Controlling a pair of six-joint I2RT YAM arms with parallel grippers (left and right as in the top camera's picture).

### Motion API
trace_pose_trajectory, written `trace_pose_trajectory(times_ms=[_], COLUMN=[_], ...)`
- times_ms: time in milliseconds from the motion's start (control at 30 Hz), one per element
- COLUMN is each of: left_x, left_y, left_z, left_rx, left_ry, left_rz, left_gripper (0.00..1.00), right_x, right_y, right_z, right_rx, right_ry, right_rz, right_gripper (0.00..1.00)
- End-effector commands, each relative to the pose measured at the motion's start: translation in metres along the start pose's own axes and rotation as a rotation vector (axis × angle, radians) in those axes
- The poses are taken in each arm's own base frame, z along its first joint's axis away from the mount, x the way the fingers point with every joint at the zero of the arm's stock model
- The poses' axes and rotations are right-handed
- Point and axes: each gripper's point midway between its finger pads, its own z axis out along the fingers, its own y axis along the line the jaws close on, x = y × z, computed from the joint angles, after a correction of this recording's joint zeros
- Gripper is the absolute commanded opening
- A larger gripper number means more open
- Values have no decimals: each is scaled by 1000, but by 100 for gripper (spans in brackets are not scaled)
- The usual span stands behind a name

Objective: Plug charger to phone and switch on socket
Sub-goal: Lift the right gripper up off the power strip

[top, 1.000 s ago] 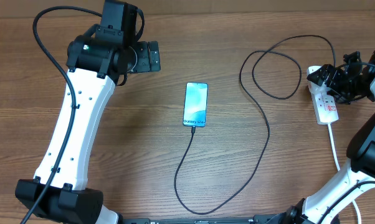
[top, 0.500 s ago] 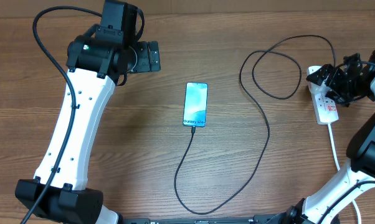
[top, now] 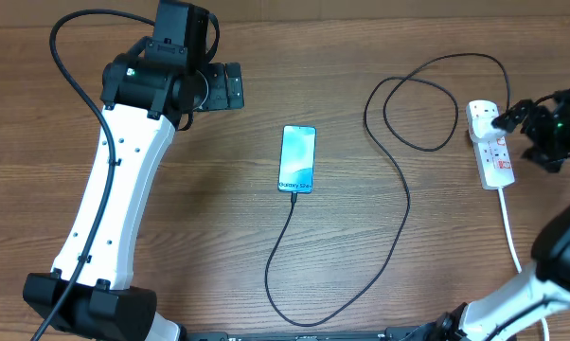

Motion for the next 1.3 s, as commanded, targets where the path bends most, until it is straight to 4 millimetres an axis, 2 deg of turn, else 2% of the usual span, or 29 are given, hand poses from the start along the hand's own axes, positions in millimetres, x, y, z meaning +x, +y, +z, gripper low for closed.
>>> trace_pose_trajectory(times_ms=[0,133,200,300,1267], left_x=[-1,-1,-1,-1,-1], left_y=[2,2,2,2,2], left_z=[3,3,3,3,3], left_rx=[-13,-13,-13,-13,-13], left_ry=[1,1,1,1,1], left_rz=[19,19,19,19,19], left_gripper=[100,100,100,100,100], right_x=[0,23,30,37,37], right_y=[37,66,75,82,83], right_z=[-69,-115,-130,-140,-142], right_rx=[-9,-23,-29,-34,-35], right_ry=[-142,-211,-243,-263,-267], right_rz=[-77,-131,-154,-172,-175], right_gripper=[100,100,100,100,100])
